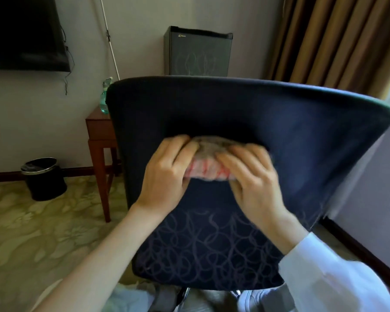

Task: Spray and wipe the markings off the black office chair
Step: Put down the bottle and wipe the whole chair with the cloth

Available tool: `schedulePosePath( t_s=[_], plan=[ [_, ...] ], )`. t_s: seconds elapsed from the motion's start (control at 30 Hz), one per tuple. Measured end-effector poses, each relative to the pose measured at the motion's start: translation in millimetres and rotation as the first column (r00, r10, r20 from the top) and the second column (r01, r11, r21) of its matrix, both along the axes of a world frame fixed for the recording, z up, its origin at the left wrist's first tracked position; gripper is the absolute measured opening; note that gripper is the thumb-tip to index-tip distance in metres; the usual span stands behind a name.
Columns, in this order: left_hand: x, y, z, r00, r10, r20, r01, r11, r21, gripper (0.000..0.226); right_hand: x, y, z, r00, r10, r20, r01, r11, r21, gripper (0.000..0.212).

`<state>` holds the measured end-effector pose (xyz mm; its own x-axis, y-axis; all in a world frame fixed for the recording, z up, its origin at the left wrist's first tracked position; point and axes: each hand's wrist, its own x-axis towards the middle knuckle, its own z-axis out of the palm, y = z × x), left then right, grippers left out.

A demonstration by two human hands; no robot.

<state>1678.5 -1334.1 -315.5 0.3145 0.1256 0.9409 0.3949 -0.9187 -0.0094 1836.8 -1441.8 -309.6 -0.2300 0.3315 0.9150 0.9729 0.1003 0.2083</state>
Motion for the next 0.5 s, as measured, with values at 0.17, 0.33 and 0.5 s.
schedulePosePath(
  t_s=[0.17,0.33,0.5],
  plan=[
    [-3,4,-114,0.973,-0.026,-0.228,-0.011,0.987,-0.159,0.057,6,1,-116,0.997,0.001,-0.084,-0.024,0.961,-0.274,0.036],
    [-4,-8,-145,0.93,-0.045,-0.366,-0.043,0.972,-0.23,0.059,4,-10,-151,0.992,-0.021,-0.127,-0.038,0.896,-0.443,0.038],
    [27,-29,-40,0.988,-0.028,-0.151,0.021,0.999,-0.05,0.038,28,-32,-43,0.994,0.0,-0.105,-0.009,0.996,-0.088,0.033]
  ],
)
